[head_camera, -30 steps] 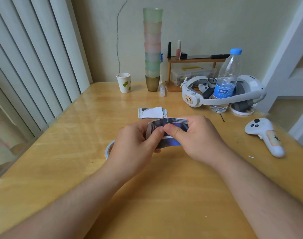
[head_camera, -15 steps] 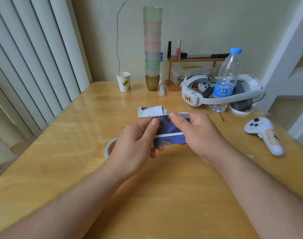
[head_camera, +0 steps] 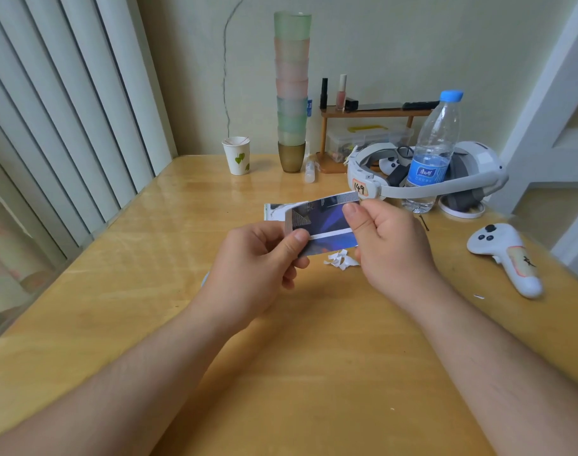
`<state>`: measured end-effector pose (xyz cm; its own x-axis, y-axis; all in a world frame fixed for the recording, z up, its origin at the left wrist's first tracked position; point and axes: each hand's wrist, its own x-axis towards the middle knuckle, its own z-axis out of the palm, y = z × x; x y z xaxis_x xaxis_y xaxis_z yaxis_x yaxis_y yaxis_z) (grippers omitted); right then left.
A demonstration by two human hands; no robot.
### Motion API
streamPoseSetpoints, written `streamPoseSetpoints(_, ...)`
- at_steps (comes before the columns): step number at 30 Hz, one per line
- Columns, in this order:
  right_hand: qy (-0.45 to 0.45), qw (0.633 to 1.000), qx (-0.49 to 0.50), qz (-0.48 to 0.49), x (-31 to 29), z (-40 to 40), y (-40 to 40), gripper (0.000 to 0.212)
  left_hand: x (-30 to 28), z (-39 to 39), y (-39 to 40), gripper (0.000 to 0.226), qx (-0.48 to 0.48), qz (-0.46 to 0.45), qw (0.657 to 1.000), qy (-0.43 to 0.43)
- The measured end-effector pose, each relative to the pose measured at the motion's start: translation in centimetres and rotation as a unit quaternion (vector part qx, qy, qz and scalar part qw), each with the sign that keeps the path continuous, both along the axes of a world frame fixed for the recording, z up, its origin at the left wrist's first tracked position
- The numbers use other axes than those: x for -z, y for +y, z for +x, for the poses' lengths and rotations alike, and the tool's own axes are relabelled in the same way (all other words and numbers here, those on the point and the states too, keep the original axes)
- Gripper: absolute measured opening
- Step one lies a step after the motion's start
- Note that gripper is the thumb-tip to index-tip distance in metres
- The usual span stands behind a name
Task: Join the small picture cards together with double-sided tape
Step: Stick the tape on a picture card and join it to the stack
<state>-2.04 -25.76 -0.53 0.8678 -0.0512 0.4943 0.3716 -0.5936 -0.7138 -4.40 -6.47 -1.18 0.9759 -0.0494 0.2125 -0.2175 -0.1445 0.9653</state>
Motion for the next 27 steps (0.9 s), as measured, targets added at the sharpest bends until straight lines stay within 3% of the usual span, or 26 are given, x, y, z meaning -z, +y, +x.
streamPoseSetpoints(3,-0.028,1.0,0.0,-0.013,0.2,0.0,0.1,0.049,-0.3,-0.1,0.0,0.024,-0.001,-0.004,1.0,0.0)
streamPoseSetpoints(7,0.071,0.995,-0.057,0.035,0.3,0.4,-0.5,0.048,-0.2,0.0,0.3,0.03,-0.018,0.008,1.0,0.002)
streamPoseSetpoints(11,0.156,0.962,-0.174,0.141,0.4,0.2,-0.2,0.017,0.2,0.2,0.5,0.025,-0.022,0.035,0.999,-0.02)
streamPoseSetpoints(20,0.145,0.944,-0.23,0.19,0.4,-0.5,1.0,0.009,0.1,-0.2,0.4,0.012,0.012,0.0,0.999,-0.049)
streamPoseSetpoints(27,0.112,0.973,-0.149,0.135,0.5,0.2,0.1,0.046,0.8,0.7,0.7,0.027,-0.03,0.053,0.997,-0.047)
